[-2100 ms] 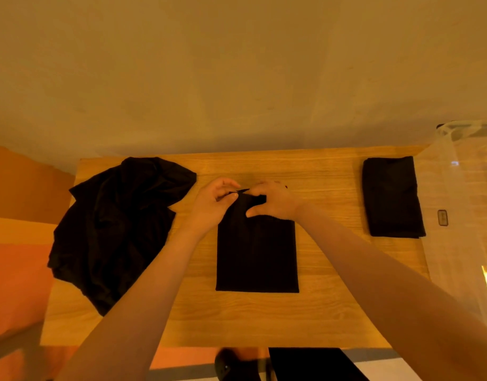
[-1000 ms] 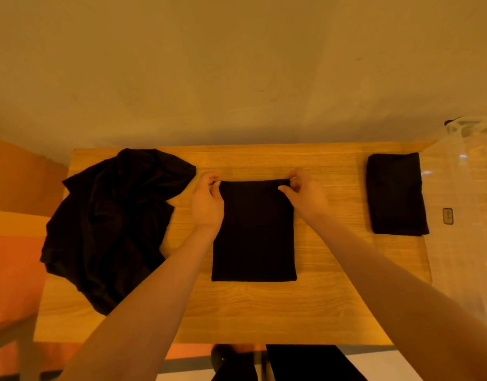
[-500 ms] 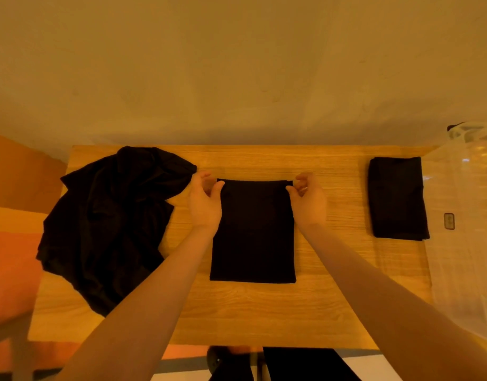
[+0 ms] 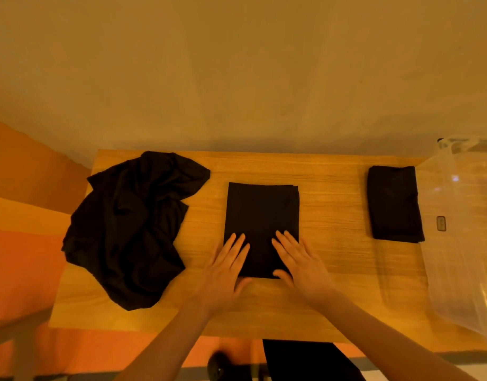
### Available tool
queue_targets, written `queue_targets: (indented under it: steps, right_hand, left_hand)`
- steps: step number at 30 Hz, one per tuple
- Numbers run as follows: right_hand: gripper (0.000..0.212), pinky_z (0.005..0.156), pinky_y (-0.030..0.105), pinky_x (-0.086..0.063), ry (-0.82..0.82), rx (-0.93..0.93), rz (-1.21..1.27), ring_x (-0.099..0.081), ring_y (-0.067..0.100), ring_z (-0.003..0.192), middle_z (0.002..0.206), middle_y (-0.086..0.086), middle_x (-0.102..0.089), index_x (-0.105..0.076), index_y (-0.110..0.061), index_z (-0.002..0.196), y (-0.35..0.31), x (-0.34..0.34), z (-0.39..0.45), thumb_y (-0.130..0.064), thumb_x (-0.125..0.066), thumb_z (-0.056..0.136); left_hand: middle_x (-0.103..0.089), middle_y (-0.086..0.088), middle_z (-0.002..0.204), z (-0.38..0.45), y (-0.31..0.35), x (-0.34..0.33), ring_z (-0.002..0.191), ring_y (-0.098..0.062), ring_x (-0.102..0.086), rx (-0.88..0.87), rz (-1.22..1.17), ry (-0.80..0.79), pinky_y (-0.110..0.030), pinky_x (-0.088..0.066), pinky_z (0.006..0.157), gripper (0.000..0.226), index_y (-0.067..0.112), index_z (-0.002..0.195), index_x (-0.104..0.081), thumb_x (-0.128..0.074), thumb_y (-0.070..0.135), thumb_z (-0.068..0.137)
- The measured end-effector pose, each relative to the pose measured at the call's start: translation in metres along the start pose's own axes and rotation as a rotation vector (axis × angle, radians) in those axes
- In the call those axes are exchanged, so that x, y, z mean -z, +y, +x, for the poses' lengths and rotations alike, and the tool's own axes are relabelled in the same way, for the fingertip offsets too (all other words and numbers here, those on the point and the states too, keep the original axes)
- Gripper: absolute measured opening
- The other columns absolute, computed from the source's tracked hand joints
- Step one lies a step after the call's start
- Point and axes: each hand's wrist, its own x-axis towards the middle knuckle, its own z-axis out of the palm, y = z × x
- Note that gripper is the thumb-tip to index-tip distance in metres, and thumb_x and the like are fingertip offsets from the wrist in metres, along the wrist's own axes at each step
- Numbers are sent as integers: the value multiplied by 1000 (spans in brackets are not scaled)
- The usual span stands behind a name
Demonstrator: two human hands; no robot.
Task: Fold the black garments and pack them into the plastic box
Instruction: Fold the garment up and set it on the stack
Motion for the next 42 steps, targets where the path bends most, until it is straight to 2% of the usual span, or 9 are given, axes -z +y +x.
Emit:
queue_targets:
  steps: [4, 9, 12, 14, 17, 21, 27, 35, 42]
  right_hand:
    - [62, 112, 37, -4, -157, -47, -51, -13, 16, 143, 143, 1, -39, -27, -19, 140, 10, -6, -24, -54, -2, 94]
    - [48, 112, 37, -6, -50, 36, -76, -51, 14, 121, 125, -1, -61, -62, -22, 118, 4, 3, -20, -47, -38, 85]
    - [46, 107, 38, -34, 104, 110, -85, -60, 13, 111, 117, -3, -66, -69, -25, 107, 0, 1, -17, -42, -78, 66]
    - [47, 95, 38, -42, 91, 77, -55, -62, 11, 109, 114, -4, -67, -71, -26, 103, -2, 5, -18, -36, -84, 58]
    - [34, 105, 30, -28, 94, 30, 70, -49, 10, 124, 129, -3, -58, -65, -23, 115, -4, 14, -19, -26, -69, 82]
    - [31, 114, 28, -24, 139, 5, 310, -45, 10, 128, 128, -1, -58, -58, -16, 122, 1, 22, -23, -25, -46, 96]
    - [12, 74, 10, -43, 248, -210, 922, -56, 5, 92, 96, -10, -60, -59, -25, 101, -6, 52, -26, -18, -55, 91]
    - [8, 60, 10, -46, 247, -448, 1301, -58, 6, 82, 87, -6, -61, -57, -20, 94, -2, 58, 6, -19, -50, 95]
    - [26, 62, 9, -48, 38, -443, 1427, -59, 1, 86, 94, -12, -61, -54, -17, 112, 7, 45, 24, -13, -62, 87]
  left_hand:
    - [-26, -7, 147, -17, -4, -1, 144, -21, 7, 50, 32, -17, -37, -3, 113, 66, 12, 139, -31, -32, 50, 85]
    - [-54, -3, 133, -18, -4, 7, 130, -19, -39, -1, -23, -2, -35, -14, 111, 49, 20, 123, -57, -34, 40, 85]
    - [-65, 6, 117, -12, -6, 9, 114, -11, -58, -66, -59, 26, -27, -41, 100, 32, 26, 107, -70, -53, 38, 82]
    - [-68, 9, 111, -11, -4, 18, 108, -7, -62, -35, -111, 23, -22, -49, 88, 27, 27, 100, -72, -66, 37, 76]
    - [-57, 7, 129, -11, 0, 36, 125, -6, -48, 57, -197, -1, -21, -39, 101, 36, 22, 116, -64, -37, 32, 93]
    - [-53, 3, 132, -10, 3, 48, 126, -11, -43, 208, -463, 38, -22, -32, 104, 32, 16, 126, -55, -42, 25, 98]
    - [-57, 15, 81, -9, 16, 72, 66, -2, -52, 466, -957, 233, -15, -41, 60, 5, 29, 90, -57, -53, 25, 92]
    - [-63, 6, 92, 19, 11, 75, 86, -9, -62, 633, -1389, 122, -21, -52, 73, 16, 25, 94, -57, -65, 15, 84]
    - [-60, 12, 89, 26, 7, 50, 89, -8, -58, 812, -1328, 193, -14, -46, 69, 16, 15, 106, -57, -57, 17, 90]
